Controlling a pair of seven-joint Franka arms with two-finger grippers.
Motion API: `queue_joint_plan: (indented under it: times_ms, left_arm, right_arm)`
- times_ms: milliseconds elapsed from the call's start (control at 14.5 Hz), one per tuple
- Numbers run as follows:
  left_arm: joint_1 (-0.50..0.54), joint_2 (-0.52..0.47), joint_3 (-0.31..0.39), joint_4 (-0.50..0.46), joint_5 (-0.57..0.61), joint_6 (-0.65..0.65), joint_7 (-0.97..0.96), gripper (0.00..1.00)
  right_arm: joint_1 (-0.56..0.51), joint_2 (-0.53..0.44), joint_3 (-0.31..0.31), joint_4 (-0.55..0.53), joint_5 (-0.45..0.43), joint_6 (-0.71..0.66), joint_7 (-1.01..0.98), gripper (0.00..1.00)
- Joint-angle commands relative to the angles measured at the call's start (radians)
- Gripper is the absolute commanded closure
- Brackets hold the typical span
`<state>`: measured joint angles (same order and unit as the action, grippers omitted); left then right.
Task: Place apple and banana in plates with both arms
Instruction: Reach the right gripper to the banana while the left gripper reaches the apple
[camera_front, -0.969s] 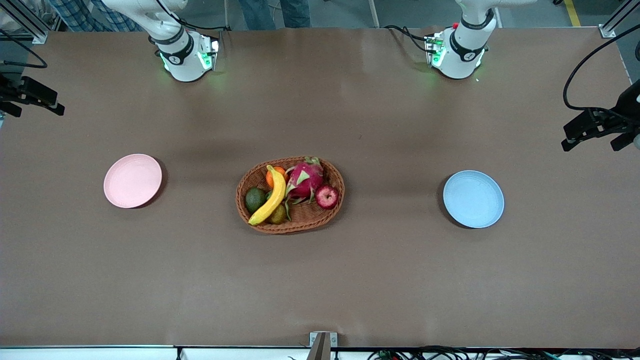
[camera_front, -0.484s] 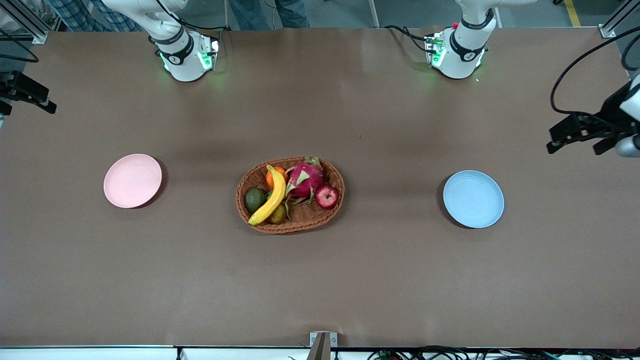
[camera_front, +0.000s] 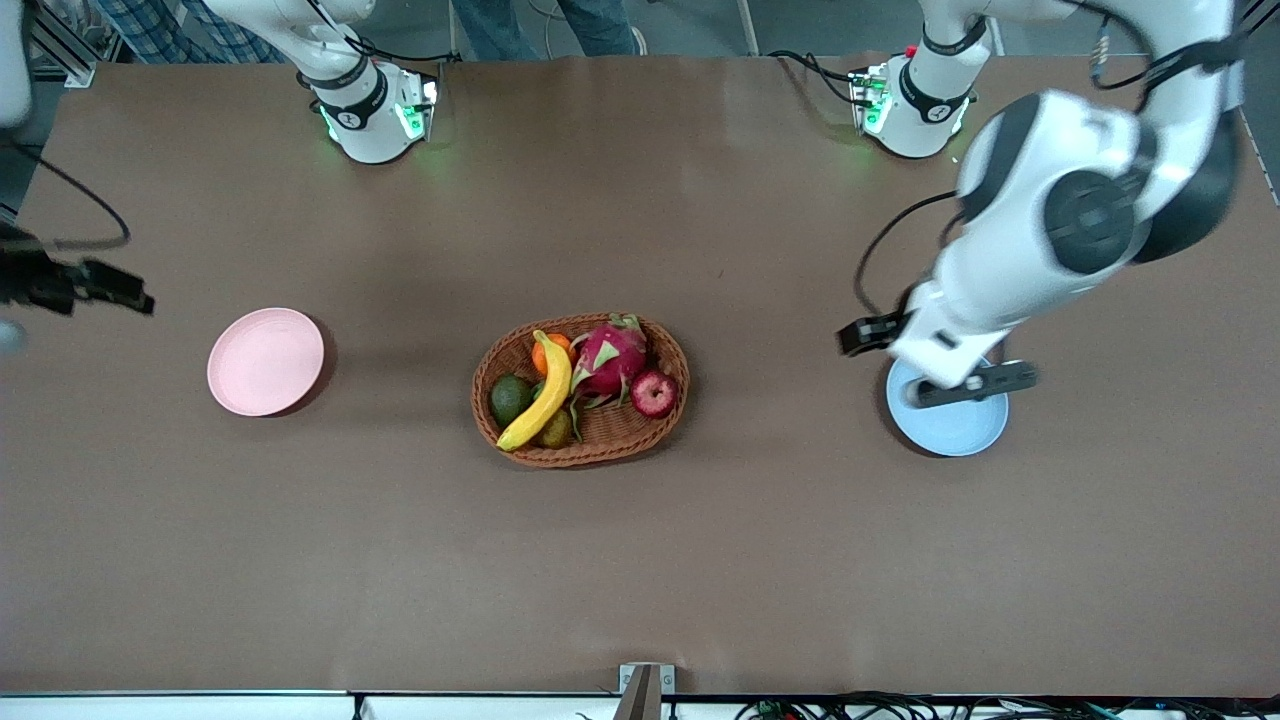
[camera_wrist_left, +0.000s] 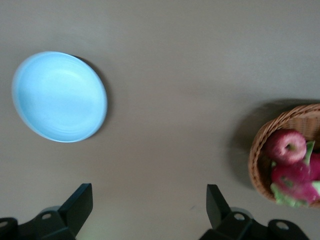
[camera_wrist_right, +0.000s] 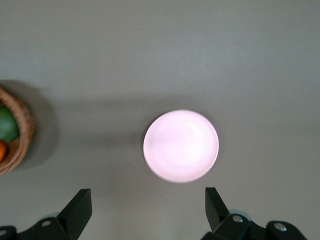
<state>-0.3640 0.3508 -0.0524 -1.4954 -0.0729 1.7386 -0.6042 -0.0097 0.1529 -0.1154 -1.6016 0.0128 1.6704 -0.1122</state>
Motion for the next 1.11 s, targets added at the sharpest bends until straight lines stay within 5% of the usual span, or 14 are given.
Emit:
queue_joint_plan:
  times_ms: [0,623,1038]
  left_arm:
    - [-0.051,0.081,0.003,0.034,-0.007,0.098,-0.147,0.00]
    - [-0.228,0.335,0.002,0.124,-0.089,0.493,-0.546,0.00]
    - [-0.288,0.393,0.003,0.121,-0.099,0.524,-0.558,0.00]
  right_arm:
    - [0.036,0.063,0.006,0.049,-0.018,0.026,0.025,0.00]
    - [0.405,0.282,0.013,0.054,0.128,0.268,0.857,0.00]
    - [0.600,0.537,0.013,0.167,0.113,0.411,1.284,0.00]
